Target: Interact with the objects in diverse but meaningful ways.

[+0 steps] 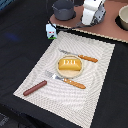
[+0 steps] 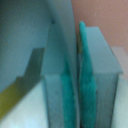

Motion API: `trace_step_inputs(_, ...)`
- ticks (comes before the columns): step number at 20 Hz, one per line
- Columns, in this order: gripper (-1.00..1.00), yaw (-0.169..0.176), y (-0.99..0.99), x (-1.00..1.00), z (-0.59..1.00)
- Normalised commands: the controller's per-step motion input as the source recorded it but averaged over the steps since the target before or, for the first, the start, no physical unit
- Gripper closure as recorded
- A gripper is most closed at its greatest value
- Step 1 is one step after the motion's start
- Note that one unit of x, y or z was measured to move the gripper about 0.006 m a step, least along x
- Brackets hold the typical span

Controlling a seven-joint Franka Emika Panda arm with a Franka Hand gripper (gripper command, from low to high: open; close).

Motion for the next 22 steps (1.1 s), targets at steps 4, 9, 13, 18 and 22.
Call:
trace_step_inputs(4, 1.00, 0.036, 0.08, -0.17, -0.01)
trace_step_inputs(9, -1.00, 0.023, -0.01, -0.08, 0.00)
trace_step_inputs(13, -1.00, 0.017, -0.03, -0.10, 0.00)
trace_step_inputs(18, -1.00, 0.017, -0.04, -0.09, 0.00)
trace_step_inputs(22, -1.00, 0.015, -0.05, -0.09, 0.00)
